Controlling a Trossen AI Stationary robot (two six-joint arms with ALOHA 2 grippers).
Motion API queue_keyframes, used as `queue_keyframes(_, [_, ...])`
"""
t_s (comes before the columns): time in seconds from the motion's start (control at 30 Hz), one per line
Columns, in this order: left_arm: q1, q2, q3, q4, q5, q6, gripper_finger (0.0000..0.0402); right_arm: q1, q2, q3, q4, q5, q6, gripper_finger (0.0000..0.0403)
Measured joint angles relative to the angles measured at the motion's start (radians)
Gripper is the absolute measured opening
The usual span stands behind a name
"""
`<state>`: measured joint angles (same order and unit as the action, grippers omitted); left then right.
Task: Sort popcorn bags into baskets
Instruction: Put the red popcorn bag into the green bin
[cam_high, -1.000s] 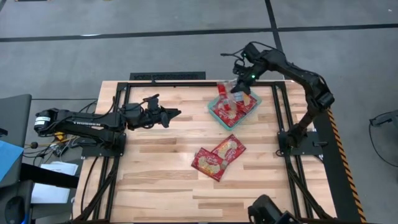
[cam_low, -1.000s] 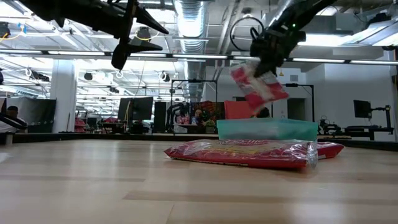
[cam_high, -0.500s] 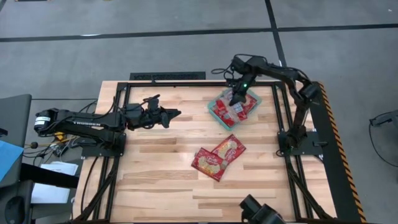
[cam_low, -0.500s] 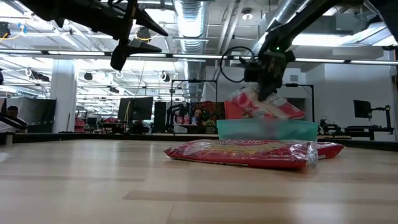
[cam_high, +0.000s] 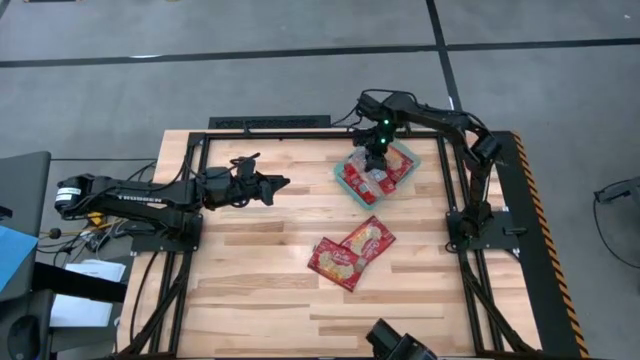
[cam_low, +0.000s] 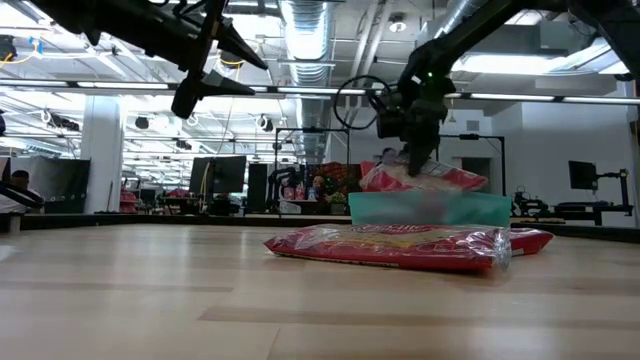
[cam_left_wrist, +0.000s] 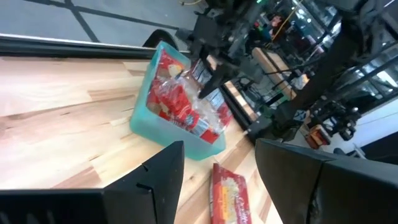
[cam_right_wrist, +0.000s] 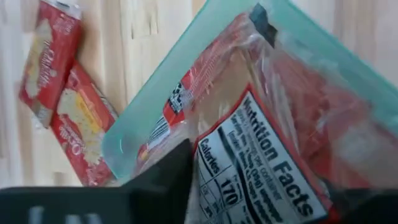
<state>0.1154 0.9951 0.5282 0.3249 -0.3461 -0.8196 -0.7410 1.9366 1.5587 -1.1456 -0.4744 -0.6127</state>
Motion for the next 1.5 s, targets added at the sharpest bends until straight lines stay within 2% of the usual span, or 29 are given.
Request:
queue_keyframes(0.2, [0.0,0.0,0.0,-0.008,0.059,0.049,0.0206,0.0,0.0,0.084,-0.01,0.007,0.062,0.0253])
queue_keyframes(0.47, [-0.012,0.057,0.0,-0.059,0.163,0.077,0.0214,0.001,0.0,0.197,-0.098,0.005,0.105,0.0264])
queue_keyframes(0.63, [-0.085,0.221,0.0,-0.011,0.208,0.177,0.0214,-0.011,-0.033,0.217,-0.136,0.002,0.139,0.0264])
queue_keyframes(0.77, [-0.147,0.403,0.002,0.113,0.236,0.255,0.0214,-0.015,-0.086,0.218,-0.149,0.0,0.153,0.0265])
queue_keyframes(0.87, [-0.157,0.528,0.03,0.127,0.262,0.172,0.0214,-0.015,-0.13,0.218,-0.158,0.001,0.175,0.0265])
queue_keyframes(1.0, [-0.164,0.681,0.088,0.139,0.398,0.073,0.0214,-0.015,-0.191,0.218,-0.16,0.001,0.193,0.0265])
queue_keyframes(1.1, [-0.182,0.772,0.145,0.144,0.444,0.039,0.0214,-0.011,-0.233,0.218,-0.157,0.001,0.206,0.0265])
queue_keyframes(1.37, [-0.2,0.914,0.254,0.149,0.427,-0.056,0.0209,0.048,-0.331,0.218,-0.216,0.001,0.28,0.0265])
queue_keyframes(1.43, [-0.2,0.93,0.256,0.146,0.409,-0.083,0.0189,0.078,-0.359,0.218,-0.228,0.002,0.316,0.0265])
queue_keyframes(1.5, [-0.201,0.936,0.257,0.126,0.382,-0.083,0.0147,0.111,-0.391,0.218,-0.235,0.006,0.359,0.0265])
